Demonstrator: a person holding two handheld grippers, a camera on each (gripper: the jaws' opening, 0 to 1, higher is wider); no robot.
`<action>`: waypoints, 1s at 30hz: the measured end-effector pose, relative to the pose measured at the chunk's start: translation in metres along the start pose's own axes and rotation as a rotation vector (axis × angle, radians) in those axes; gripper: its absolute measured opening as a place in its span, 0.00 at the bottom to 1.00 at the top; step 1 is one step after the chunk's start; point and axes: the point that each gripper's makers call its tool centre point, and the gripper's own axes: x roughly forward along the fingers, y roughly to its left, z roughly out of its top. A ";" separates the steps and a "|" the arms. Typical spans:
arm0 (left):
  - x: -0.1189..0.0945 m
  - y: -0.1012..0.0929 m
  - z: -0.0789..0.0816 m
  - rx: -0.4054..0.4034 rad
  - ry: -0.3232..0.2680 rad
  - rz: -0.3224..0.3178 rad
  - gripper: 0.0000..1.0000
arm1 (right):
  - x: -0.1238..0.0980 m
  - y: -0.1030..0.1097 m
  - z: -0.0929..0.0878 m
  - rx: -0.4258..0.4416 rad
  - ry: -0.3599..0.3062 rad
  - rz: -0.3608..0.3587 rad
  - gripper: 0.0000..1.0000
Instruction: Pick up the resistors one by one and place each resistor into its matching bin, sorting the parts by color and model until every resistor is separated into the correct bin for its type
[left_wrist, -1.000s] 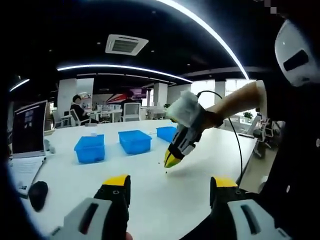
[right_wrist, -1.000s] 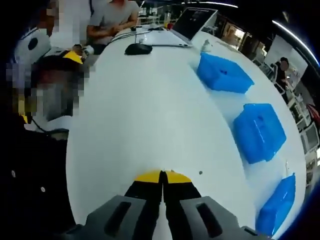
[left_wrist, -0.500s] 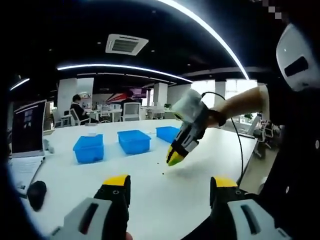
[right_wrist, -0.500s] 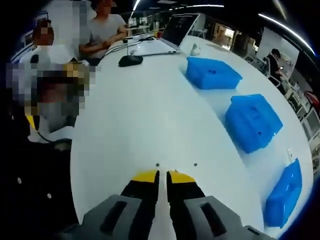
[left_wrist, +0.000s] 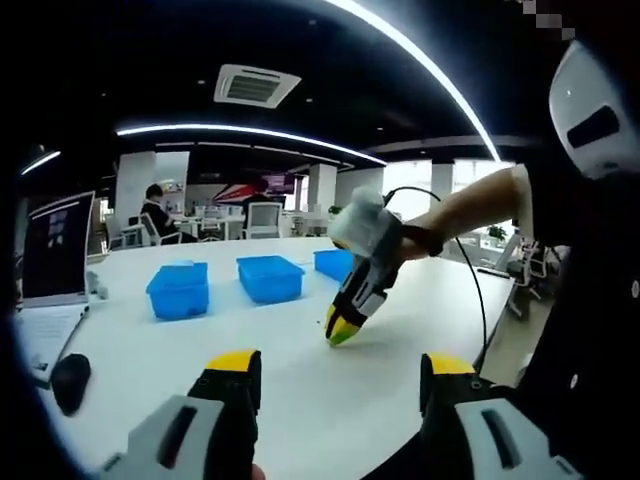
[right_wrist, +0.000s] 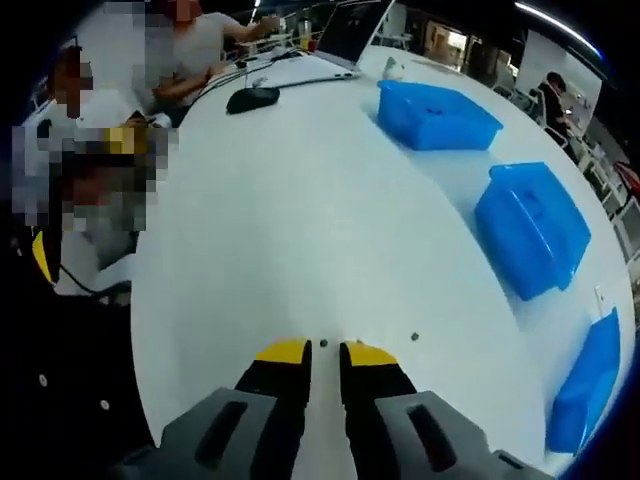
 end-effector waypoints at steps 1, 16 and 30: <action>0.000 0.000 0.000 0.000 0.001 0.000 0.65 | 0.000 0.001 0.000 -0.010 0.003 -0.001 0.14; 0.004 -0.003 -0.002 -0.009 0.000 -0.010 0.65 | 0.002 0.005 0.002 -0.135 0.030 -0.013 0.09; 0.004 -0.010 0.002 -0.001 -0.004 -0.020 0.65 | 0.000 0.007 -0.001 -0.200 0.030 -0.018 0.05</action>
